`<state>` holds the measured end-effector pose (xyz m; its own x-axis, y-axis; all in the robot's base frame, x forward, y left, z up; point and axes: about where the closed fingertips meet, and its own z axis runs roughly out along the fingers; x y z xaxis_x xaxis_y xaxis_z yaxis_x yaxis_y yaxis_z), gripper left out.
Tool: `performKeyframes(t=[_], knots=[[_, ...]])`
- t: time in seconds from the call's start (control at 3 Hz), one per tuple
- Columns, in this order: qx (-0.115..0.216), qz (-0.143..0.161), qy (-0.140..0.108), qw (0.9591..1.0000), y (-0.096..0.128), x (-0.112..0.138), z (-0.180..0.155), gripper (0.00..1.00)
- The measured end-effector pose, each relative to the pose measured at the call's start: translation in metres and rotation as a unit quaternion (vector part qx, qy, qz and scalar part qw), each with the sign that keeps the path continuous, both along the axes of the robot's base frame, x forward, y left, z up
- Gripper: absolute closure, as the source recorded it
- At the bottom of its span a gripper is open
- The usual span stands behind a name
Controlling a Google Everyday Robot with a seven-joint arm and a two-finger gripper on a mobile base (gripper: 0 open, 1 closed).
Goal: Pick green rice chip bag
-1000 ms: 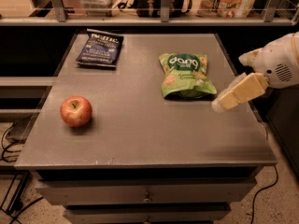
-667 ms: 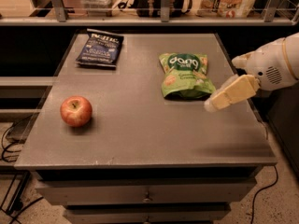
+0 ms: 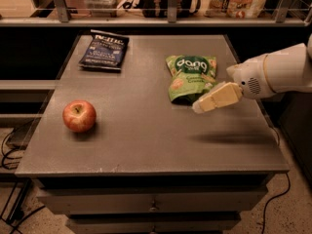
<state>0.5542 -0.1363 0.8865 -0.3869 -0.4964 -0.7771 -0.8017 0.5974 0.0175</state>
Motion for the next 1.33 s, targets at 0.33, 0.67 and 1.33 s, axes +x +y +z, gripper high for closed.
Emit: performKeyframes(t=[0.33,0.67,1.33], knots=[[0.0,0.0,0.0,1.0,0.0,0.0,0.0,0.0],[0.0,-0.006,-0.008,0.9999,0.005,0.004,-0.005,0.0],[-0.007,-0.015,-0.056,0.9983,0.02,0.041,-0.023,0.0]])
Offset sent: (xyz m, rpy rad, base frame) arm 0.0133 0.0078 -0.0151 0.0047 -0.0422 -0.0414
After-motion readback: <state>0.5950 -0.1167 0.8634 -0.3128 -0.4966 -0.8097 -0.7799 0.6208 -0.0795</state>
